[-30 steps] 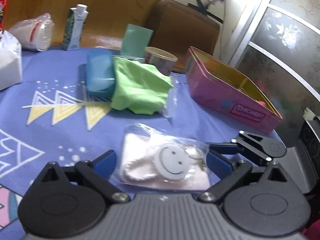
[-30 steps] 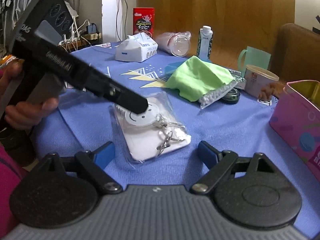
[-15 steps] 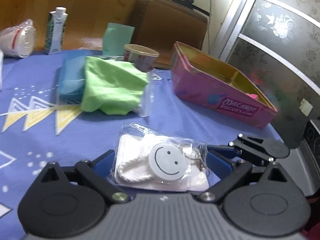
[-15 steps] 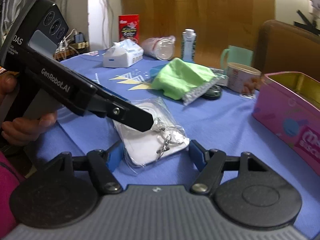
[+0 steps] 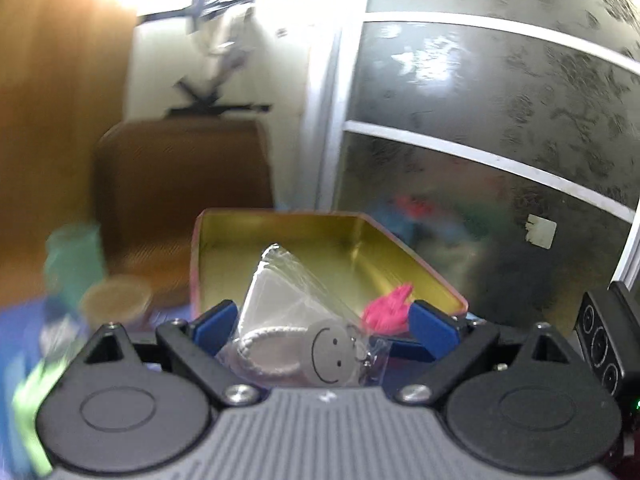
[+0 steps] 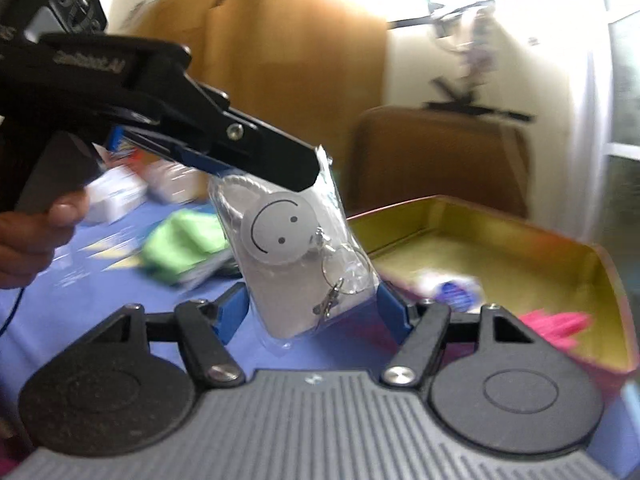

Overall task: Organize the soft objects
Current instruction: 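Carry the keychain bag into the pink tin and release it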

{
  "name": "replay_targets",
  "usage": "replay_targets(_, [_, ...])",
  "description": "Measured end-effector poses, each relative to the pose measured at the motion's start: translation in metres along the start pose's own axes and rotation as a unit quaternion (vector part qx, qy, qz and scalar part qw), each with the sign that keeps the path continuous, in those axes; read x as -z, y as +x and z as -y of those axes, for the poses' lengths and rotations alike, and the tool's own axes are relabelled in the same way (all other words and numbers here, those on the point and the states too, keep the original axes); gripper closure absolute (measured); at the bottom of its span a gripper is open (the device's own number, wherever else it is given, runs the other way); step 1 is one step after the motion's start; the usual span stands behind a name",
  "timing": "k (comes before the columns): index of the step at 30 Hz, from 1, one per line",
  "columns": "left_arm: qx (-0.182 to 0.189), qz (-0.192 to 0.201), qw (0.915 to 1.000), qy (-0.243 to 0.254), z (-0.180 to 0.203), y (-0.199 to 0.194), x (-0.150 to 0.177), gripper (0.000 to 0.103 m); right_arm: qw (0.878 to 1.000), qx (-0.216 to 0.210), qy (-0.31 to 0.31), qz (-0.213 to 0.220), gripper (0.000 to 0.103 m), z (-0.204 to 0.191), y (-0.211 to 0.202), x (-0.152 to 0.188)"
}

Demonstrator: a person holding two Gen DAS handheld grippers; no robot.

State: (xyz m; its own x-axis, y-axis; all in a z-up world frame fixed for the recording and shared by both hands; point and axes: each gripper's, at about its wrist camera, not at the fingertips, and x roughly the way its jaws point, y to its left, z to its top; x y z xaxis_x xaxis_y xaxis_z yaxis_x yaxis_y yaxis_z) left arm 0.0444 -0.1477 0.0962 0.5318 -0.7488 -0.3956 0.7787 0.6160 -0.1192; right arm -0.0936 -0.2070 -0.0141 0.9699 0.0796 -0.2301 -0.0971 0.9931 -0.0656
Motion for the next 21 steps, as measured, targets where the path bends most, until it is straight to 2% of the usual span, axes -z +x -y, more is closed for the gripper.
replay_targets(5, [-0.002,0.003,0.9998,0.019,0.015,0.054,-0.021,0.008,0.998,0.068,0.015,0.005,0.031,0.039,0.012,-0.003])
replay_targets(6, [-0.020,0.001,0.9996,0.022,0.017,0.065,-0.022,0.005,0.997,0.081,0.019,0.003,0.031,0.046,0.017,-0.003])
replay_targets(9, [-0.079,-0.016,0.9966,0.017,0.015,0.087,-0.021,0.004,0.991,0.125,0.042,0.005,0.031,0.059,0.022,-0.002])
replay_targets(11, [-0.103,-0.026,0.9943,0.000,0.006,0.086,-0.015,0.005,0.983,0.178,0.044,0.007,0.030,0.063,0.027,0.002])
replay_targets(12, [-0.112,-0.030,0.9932,-0.002,0.004,0.085,-0.012,0.005,0.981,0.187,0.053,0.007,0.031,0.066,0.027,0.004])
replay_targets(16, [-0.181,-0.052,0.9821,0.013,-0.002,0.074,0.003,0.005,0.978,0.184,0.101,0.017,0.031,0.079,0.020,0.011])
replay_targets(21, [-0.214,-0.076,0.9738,-0.007,-0.011,0.049,0.016,0.004,0.977,0.167,0.132,0.022,0.031,0.074,0.015,0.012])
